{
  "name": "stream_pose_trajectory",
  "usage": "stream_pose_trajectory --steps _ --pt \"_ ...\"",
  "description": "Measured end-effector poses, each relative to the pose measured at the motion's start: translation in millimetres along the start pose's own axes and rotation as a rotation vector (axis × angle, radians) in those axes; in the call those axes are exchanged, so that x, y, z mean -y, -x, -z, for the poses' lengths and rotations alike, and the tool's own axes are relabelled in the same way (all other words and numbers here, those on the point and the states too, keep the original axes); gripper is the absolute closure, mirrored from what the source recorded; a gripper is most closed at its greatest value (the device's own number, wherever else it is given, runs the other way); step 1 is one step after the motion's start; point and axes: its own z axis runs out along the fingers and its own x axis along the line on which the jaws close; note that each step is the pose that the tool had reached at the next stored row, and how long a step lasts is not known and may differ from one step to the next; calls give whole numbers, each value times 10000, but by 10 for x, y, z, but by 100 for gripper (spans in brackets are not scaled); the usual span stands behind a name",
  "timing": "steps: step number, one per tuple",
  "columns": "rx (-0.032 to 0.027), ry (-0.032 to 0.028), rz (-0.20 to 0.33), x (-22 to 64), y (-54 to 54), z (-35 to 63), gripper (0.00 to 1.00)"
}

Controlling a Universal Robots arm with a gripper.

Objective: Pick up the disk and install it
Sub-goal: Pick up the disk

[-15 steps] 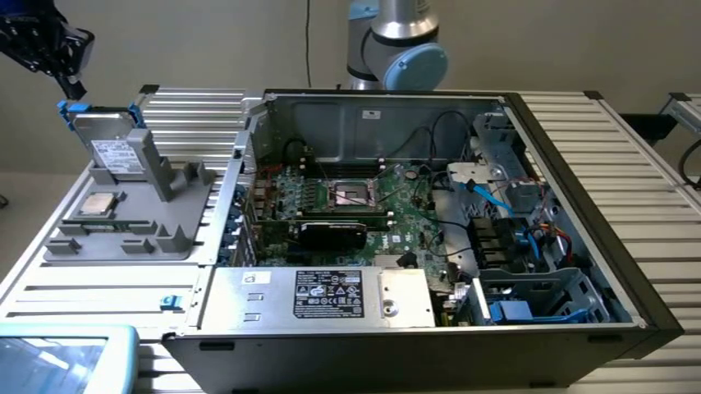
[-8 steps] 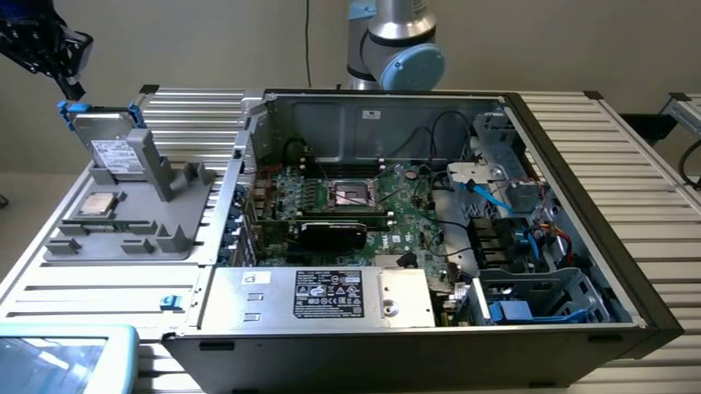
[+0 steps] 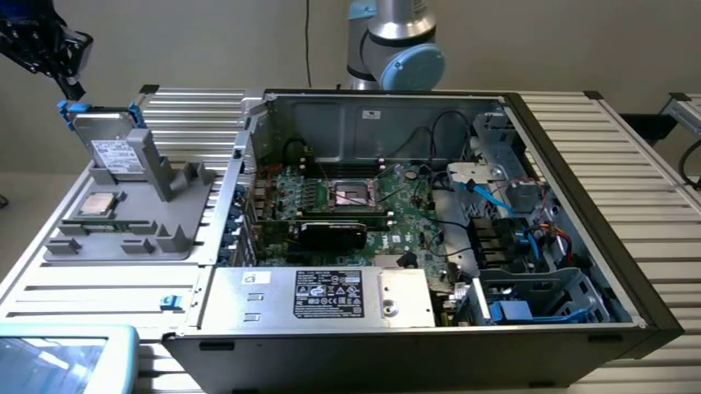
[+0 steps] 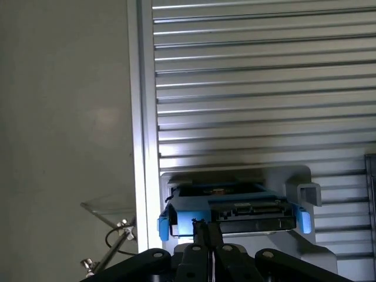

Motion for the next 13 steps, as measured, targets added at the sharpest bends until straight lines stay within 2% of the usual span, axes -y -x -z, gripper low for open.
stream_pose_trajectory --steps 11,13 --pt "-1 0 -10 0 0 0 89" --pt "12 0 -265 0 1 0 89"
